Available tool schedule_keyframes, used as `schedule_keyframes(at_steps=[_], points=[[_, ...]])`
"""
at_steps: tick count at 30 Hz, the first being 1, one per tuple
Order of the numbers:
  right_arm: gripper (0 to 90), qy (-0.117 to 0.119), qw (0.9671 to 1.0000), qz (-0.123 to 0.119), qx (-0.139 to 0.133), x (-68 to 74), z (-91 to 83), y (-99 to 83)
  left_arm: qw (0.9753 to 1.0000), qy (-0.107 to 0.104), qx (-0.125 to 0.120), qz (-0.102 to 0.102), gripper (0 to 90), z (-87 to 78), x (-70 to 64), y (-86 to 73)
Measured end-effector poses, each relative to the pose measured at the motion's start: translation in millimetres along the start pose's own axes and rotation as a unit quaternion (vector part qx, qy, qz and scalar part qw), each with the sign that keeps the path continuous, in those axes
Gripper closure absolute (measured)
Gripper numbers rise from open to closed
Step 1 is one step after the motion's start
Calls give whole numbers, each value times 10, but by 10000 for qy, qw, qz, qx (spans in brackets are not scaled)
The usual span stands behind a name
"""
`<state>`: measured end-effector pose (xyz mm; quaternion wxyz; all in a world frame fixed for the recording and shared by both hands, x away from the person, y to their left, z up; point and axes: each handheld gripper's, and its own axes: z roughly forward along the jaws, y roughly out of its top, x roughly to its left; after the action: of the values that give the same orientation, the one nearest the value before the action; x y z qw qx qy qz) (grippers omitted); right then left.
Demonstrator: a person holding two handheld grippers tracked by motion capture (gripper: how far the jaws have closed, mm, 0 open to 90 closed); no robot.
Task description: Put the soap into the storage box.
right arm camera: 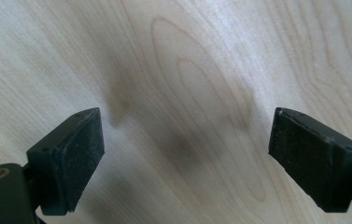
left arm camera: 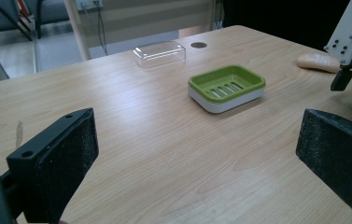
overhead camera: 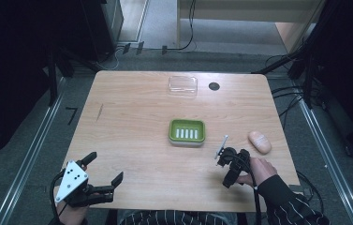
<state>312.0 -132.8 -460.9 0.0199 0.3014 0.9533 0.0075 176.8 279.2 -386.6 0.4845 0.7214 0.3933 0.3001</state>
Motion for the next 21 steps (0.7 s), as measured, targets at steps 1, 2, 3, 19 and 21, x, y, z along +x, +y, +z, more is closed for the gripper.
schedule_keyframes(at_steps=[1, 2, 3, 19, 21], points=[[110, -9, 10000, -8, -15, -3, -2, 2, 10000, 7, -3, -4, 0, 2, 2, -1], [110, 14, 10000, 8, -31, -4, -3, 3, 10000, 7, -3, -4, 0, 2, 2, -1], [110, 14, 10000, 8, -31, -4, -3, 3, 10000, 12, 7, -16, 0, 3, 2, -3], [110, 69, 9996, 258, -39, -115, -25, -33, 10000, -22, 24, 50, 0, 25, -20, 1], [110, 35, 9994, 340, -67, -150, -49, -35, 10000, 13, -6, -21, 0, 8, 11, -8]])
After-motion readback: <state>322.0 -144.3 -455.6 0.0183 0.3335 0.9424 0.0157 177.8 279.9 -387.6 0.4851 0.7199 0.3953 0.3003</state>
